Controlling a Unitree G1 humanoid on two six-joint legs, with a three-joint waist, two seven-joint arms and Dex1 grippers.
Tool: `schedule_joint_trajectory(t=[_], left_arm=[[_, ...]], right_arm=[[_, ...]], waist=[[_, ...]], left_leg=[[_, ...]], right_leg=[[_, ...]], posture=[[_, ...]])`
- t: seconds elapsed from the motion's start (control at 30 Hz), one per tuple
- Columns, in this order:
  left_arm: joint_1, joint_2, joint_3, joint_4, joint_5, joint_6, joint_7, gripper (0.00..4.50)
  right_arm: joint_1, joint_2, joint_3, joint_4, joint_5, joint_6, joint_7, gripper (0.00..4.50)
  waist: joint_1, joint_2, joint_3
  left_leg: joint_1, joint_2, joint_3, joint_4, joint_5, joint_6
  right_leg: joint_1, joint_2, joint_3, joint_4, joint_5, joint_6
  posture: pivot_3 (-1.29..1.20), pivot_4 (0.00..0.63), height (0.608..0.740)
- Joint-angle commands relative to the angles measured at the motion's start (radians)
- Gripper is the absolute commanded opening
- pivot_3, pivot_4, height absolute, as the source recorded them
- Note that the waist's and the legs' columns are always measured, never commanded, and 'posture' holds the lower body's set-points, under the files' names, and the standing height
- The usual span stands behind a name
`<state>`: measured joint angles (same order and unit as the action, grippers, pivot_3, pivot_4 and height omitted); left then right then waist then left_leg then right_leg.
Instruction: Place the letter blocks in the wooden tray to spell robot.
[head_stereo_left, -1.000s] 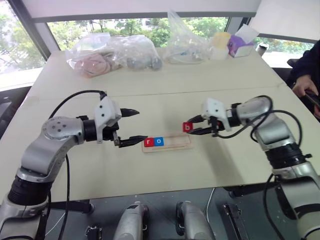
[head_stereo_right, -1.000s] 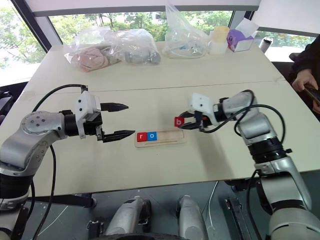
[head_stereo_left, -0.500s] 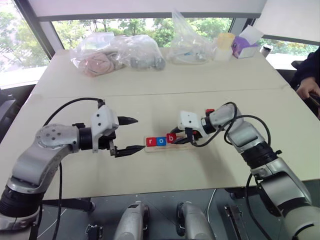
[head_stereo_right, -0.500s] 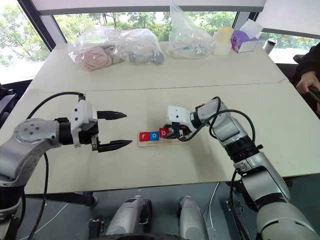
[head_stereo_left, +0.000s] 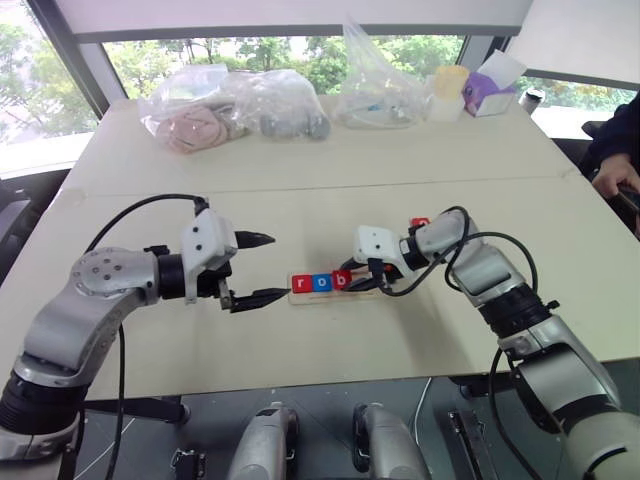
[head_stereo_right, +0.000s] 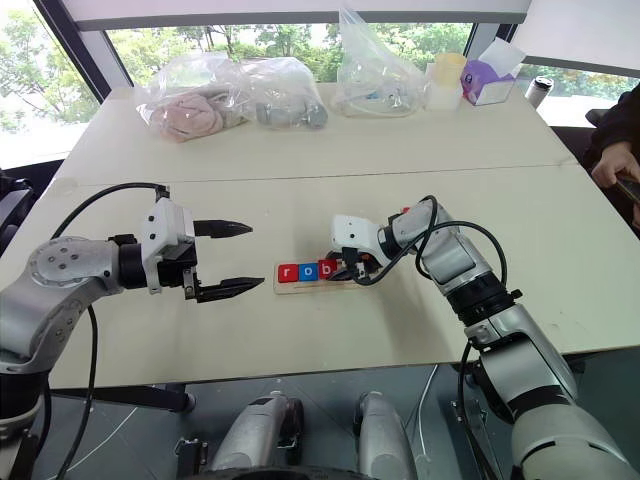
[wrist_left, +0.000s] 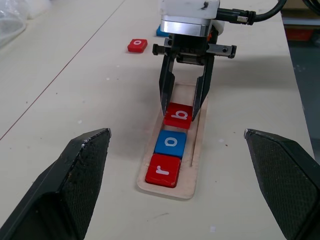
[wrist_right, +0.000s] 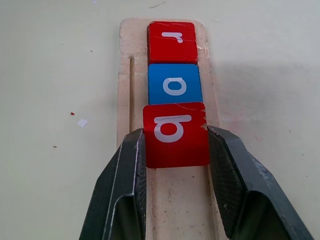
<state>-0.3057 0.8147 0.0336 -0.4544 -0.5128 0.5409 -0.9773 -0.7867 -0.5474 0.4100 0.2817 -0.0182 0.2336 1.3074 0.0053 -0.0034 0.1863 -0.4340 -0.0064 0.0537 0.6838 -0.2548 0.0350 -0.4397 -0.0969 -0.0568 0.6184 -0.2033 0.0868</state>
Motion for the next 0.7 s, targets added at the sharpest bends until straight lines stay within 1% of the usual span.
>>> schedule_joint_trajectory(t=[0.03, 0.07, 0.17, 0.2, 0.33, 0.47, 0.57, 0.7], left_arm=[[-0.011, -0.003, 0.015, -0.026, -0.009, -0.011, 0.007, 4.5], [-0.013, -0.004, 0.014, -0.026, -0.009, -0.011, 0.008, 4.5], [-0.018, -0.007, 0.011, -0.022, -0.007, -0.012, 0.01, 4.5], [-0.018, -0.007, 0.011, -0.021, -0.007, -0.013, 0.01, 4.5], [-0.017, -0.009, 0.011, -0.023, -0.007, -0.011, 0.012, 4.5], [-0.016, -0.011, 0.011, -0.027, -0.009, -0.006, 0.016, 4.5], [-0.014, -0.009, 0.014, -0.029, -0.012, -0.005, 0.018, 4.5], [-0.018, -0.006, 0.018, -0.026, -0.018, -0.002, 0.016, 4.5]], right_arm=[[-0.02, 0.007, -0.014, -0.008, 0.002, -0.009, -0.002, 2.21], [-0.021, 0.008, -0.013, -0.007, 0.002, -0.009, -0.003, 2.62], [-0.023, 0.011, -0.013, -0.003, 0.001, -0.01, -0.005, 4.23], [-0.024, 0.011, -0.013, -0.006, 0.002, -0.008, -0.004, 4.46], [-0.029, 0.021, -0.035, -0.027, 0.031, 0.022, -0.003, 4.46], [-0.058, 0.057, -0.119, -0.043, 0.091, 0.077, -0.068, 4.46], [-0.068, 0.075, -0.157, 0.006, 0.063, 0.025, -0.176, 4.46], [-0.035, 0.071, -0.149, 0.057, 0.006, -0.089, -0.26, 4.46]], waist=[[0.0, 0.0, 0.0], [0.0, 0.0, 0.0], [0.0, 0.0, 0.0], [0.0, 0.0, 0.0], [0.0, 0.0, 0.0], [-0.001, 0.0, 0.0], [0.0, 0.0, 0.0], [0.002, 0.0, 0.0]], left_leg=[[0.0, 0.0, 0.0, 0.0, 0.0, 0.0], [0.0, 0.0, 0.0, 0.0, 0.0, 0.0], [0.0, 0.0, 0.0, 0.0, 0.0, 0.0], [0.0, 0.0, 0.0, 0.0, 0.0, 0.0], [0.0, 0.0, 0.0, 0.0, 0.0, 0.0], [0.0, 0.0, 0.0, 0.0, 0.0, 0.0], [0.0, 0.0, 0.0, 0.0, 0.0, 0.0], [0.0, 0.0, 0.0, 0.0, 0.0, -0.001]], right_leg=[[0.0, 0.0, 0.0, 0.0, 0.0, 0.0], [0.0, 0.0, 0.0, 0.0, 0.0, 0.0], [0.0, 0.0, 0.0, 0.0, 0.0, 0.0], [0.0, 0.0, 0.0, 0.0, 0.0, 0.0], [0.0, 0.0, 0.0, 0.0, 0.0, 0.0], [0.0, 0.0, 0.0, 0.0, 0.0, 0.0], [0.0, 0.0, 0.0, 0.001, 0.0, 0.0], [0.0, 0.0, 0.0, 0.0, 0.0, 0.0]], posture=[[0.0, 0.15, 0.725], [0.0, 0.15, 0.725], [0.0, 0.15, 0.725], [0.0, 0.15, 0.725], [0.0, 0.15, 0.725], [0.0, 0.15, 0.725], [0.0, 0.15, 0.725], [0.0, 0.15, 0.725]])
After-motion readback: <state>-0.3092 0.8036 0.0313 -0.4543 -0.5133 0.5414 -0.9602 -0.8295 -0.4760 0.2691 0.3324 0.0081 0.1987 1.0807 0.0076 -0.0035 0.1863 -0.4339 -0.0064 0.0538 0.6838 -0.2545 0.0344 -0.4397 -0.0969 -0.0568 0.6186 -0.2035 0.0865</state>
